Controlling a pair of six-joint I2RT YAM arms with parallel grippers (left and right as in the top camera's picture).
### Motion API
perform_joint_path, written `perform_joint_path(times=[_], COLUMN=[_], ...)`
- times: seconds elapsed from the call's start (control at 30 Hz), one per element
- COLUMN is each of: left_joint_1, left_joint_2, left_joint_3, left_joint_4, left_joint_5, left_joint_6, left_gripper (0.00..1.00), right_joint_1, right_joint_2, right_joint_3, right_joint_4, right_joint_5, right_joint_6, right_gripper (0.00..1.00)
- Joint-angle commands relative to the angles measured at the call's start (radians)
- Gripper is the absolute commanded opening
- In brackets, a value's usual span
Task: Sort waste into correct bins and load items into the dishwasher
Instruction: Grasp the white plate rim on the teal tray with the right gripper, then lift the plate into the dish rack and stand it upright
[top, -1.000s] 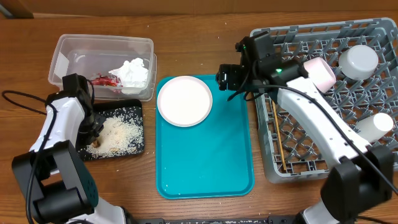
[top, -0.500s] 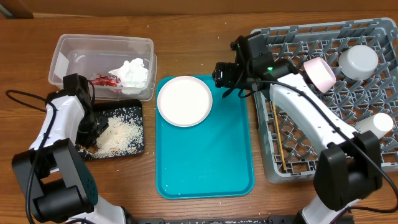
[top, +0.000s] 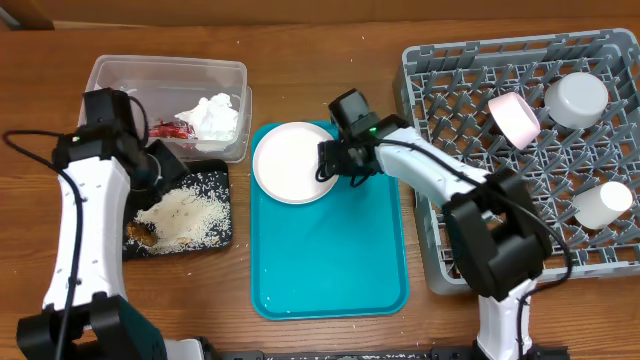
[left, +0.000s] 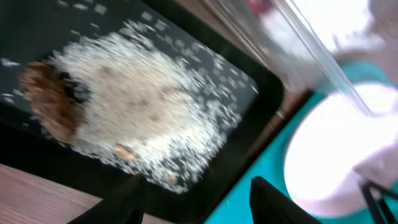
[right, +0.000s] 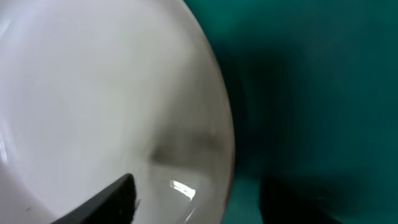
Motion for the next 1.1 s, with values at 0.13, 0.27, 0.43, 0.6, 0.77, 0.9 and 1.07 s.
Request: perform_joint_path(times=[0.13,0.27,0.43,0.6,0.77,0.9,1.07], left_joint_1=[-0.105,-0.150,-0.195,-0.221,-0.221,-0.221,-0.221], left_joint_2=[-0.016,-0.016,-0.016,-0.016,-0.016,-0.016,-0.016], left_joint_3=[0.017,0.017,0.017,0.017,0.017,0.017,0.017], left_joint_4=[-0.056,-0.083,-0.090,-0.079,-0.083,-0.083,-0.083], left_joint_5=[0.050,0.050,0.047,0.048,0.048,0.052,0.052], left_joint_6=[0.064,0.069,0.072,0.071,0.071,0.071,0.071], left_gripper=[0.55,0.55,0.55,0.55,0.55,0.55,0.55], right_joint_1=[0.006,-0.023,-0.095,-0.187,-0.249,-0.286,-0.311], right_joint_2=[0.037,0.005,-0.092,-0.281,-0.388,-0.383,-0.353], right_joint_3=[0.010,0.039,0.134,0.214,0.219,0.206,0.142], right_joint_4=[-0.008,-0.087,-0.220,-0.257,-0.220,-0.222,-0.224], right_joint_5=[0.030,0.031,0.108,0.372,0.761,1.056,1.130], right_joint_6=[0.032,0.031,-0.053,-0.139,-0.159,-0.106,-0.036], right_gripper=[0.08,0.04,0.04,0.04,0.04,0.04,0.04])
